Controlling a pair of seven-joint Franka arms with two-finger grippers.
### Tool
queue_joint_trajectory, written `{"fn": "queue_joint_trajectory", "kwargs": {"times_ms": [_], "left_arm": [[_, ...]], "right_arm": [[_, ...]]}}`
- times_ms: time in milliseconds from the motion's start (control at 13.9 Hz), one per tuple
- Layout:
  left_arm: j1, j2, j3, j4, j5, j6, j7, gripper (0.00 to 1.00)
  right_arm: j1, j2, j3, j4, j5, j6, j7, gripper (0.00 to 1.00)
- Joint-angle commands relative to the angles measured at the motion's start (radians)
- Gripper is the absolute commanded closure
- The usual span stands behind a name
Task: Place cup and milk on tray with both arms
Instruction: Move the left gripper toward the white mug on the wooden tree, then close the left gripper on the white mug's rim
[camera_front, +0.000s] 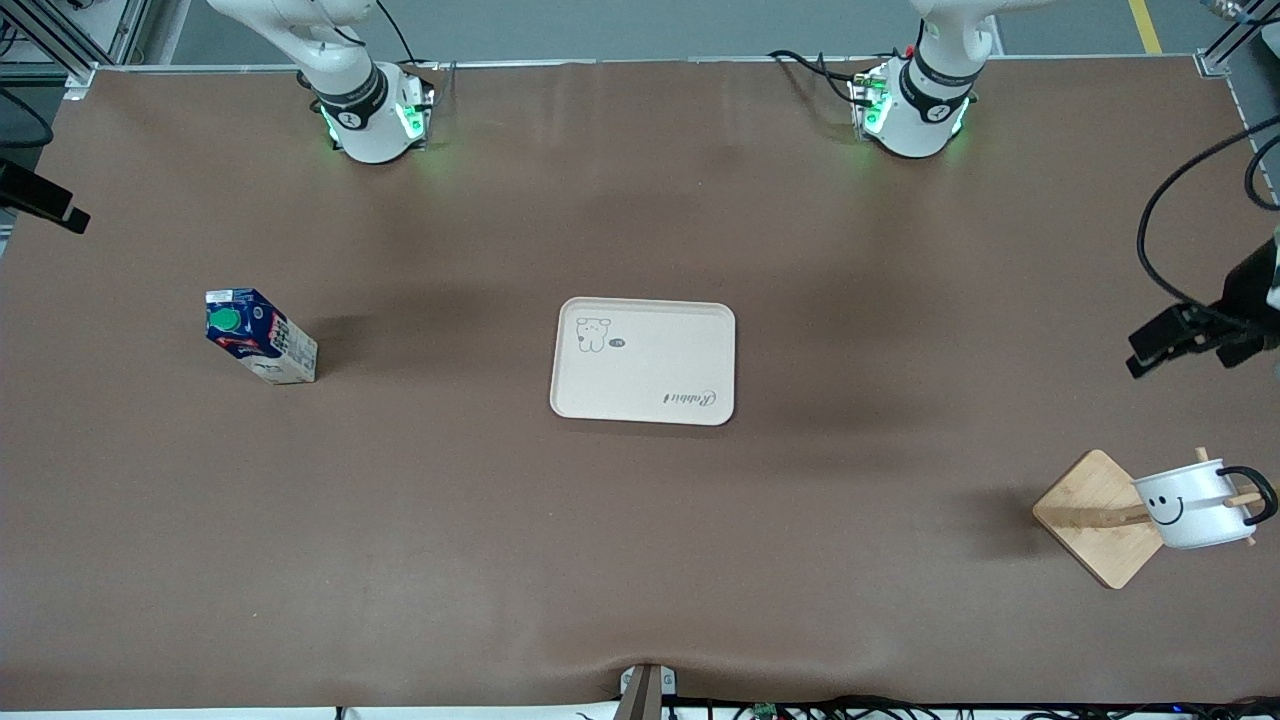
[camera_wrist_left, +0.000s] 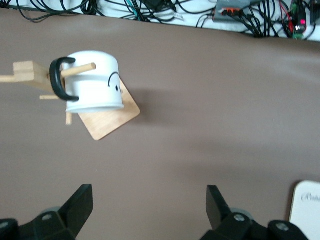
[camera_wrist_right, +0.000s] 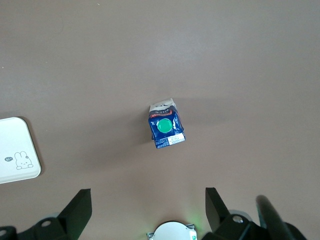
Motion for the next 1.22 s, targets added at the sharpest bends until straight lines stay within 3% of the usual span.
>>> {"fn": "queue_joint_trajectory", "kwargs": {"times_ms": [0, 287, 574, 932, 1147], "left_arm": [[-0.002, 0.031, -0.002, -0.039, 0.002, 0.12, -0.088, 0.0], [-0.008, 0.086, -0.004, -0.182, 0.141, 0.446, -0.273, 0.0], [-0.016, 0.126, -0.006, -0.205, 0.259, 0.511, -0.417, 0.0], [-0.003, 0.112, -0.006, -0.349, 0.488, 0.654, -0.66, 0.0], [0.009, 0.115, -0.004, -0.379, 0.517, 0.715, -0.74, 0.0]], "right_arm": [[-0.017, 0.0, 0.009, -0.005, 0.018, 0.0, 0.01, 0.0], [-0.017, 0.013, 0.008, -0.002, 0.016, 0.011, 0.012, 0.0], [-0.02, 0.016, 0.008, 0.0, 0.016, 0.011, 0.015, 0.0], [-0.02, 0.023, 0.009, 0.001, 0.016, 0.009, 0.018, 0.0], [-0.019, 0.023, 0.009, 0.001, 0.016, 0.009, 0.018, 0.0]]}}
